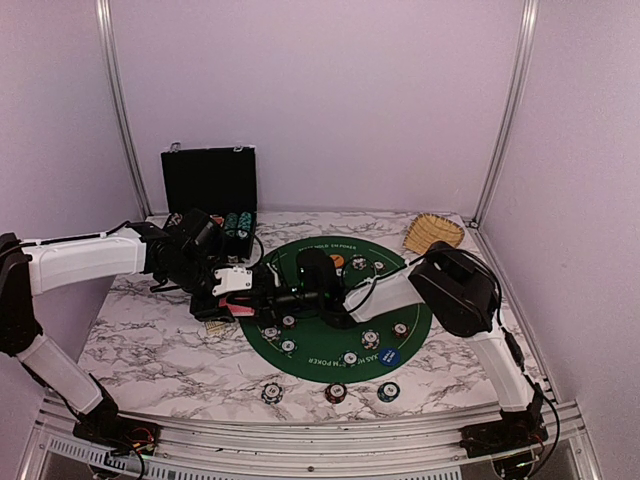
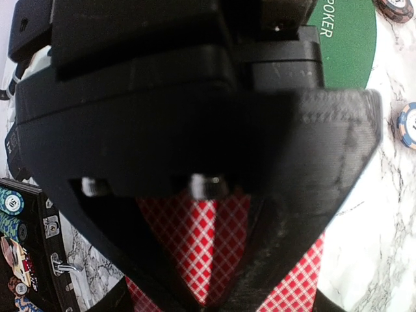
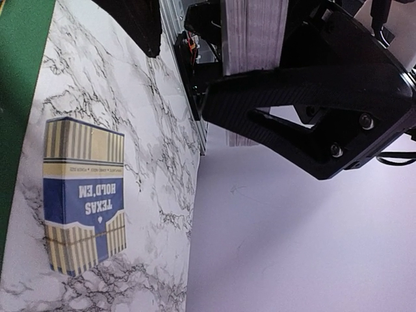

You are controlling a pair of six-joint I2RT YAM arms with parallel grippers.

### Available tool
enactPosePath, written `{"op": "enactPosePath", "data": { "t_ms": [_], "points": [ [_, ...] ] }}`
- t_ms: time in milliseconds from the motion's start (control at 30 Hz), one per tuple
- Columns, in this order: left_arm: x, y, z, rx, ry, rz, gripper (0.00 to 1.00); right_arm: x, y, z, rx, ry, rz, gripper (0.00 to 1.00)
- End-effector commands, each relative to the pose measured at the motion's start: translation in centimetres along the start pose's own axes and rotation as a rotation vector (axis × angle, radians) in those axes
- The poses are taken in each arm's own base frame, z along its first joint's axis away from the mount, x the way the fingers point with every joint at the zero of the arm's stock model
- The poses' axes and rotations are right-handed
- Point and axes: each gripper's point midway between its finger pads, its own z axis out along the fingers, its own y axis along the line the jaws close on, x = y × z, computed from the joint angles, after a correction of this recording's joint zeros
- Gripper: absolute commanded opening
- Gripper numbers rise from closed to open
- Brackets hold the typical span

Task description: Distribute texas hold em gaming equipment

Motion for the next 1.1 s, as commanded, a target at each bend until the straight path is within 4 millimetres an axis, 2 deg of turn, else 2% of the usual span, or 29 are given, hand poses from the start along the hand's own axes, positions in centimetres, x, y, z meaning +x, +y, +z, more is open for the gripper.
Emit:
{"op": "enactPosePath", "data": {
  "t_ms": [0,267,500,700,1067],
  "points": [
    [-0.2,0.4,-0.5,-0.006,0.017,-0.002,0.35,-1.0,1.9,-0.8,0.003,-0.037,-0.035,0.51],
    [0.4,0.3,-0.3,-0.004,0.046,-0.004,0.33,-1.0,1.5,-1.3,0.049,-0.042,-0.055,0.49],
    [0.4,0.5,-0.4,-0.013,0.051,-0.01,0.3,-0.8,2.7,-1.5,0.018,-0.027,-0.077,0.48],
    [0.6,0.6,-0.3,-0.016,0.059,-0.019,0.3,-0.8,3.4,-1.9,0.006,-0.023,-0.095,0.51],
    [0.2,0.7,-0.6,-0.019,0.043,-0.031,0.27,-0.4,2.0,-2.1,0.047,-0.01,-0.075,0.46]
  ]
}}
